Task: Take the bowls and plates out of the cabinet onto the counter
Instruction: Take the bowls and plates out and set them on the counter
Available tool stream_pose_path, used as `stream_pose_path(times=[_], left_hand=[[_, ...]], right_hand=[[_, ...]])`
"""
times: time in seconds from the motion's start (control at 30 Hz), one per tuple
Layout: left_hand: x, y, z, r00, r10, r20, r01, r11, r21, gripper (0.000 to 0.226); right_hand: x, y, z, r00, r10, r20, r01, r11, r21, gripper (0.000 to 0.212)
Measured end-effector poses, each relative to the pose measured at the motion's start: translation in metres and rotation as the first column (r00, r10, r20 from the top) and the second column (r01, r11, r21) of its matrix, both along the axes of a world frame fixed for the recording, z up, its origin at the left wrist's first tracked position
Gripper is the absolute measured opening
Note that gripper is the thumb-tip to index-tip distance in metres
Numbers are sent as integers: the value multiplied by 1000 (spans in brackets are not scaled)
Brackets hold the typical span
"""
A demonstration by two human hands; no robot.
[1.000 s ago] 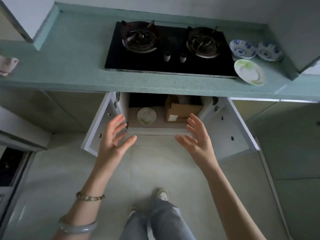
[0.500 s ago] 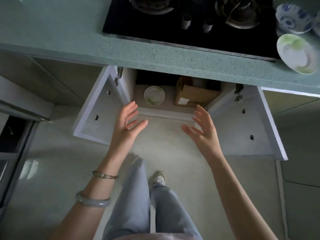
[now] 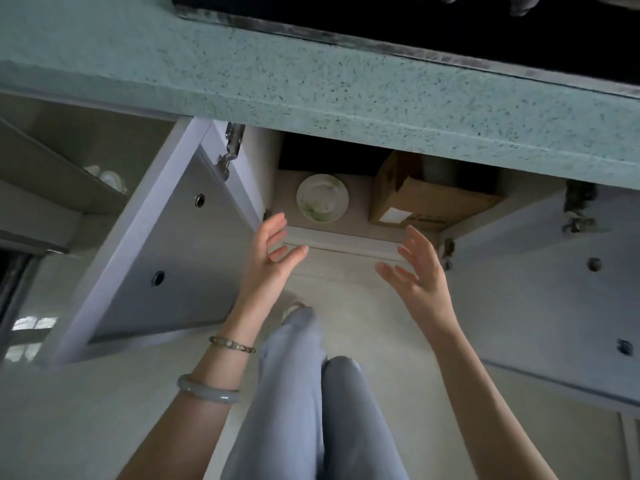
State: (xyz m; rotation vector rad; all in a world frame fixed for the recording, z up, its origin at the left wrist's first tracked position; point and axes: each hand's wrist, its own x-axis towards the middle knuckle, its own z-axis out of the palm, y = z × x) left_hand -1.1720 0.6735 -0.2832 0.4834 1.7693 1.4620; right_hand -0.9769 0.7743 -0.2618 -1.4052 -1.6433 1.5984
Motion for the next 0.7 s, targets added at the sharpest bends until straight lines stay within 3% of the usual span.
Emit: stream_pose_path(times=[0.3,0.5,0.7], left_hand=[[-55,73,-182,985,-100,-140,111,991,70,67],[-63,97,-272,979,-133,-154,151,982,112,62],[-84,137,-350,982,-92,-165,95,995,11,59]], right_hand=[[-55,62,-204,999,50,7,-50,985,165,77],[-81,82,-302,999,47,-19,-43,984,173,76],[-110,114,-366,994,-57,-97,68,992,109,65]])
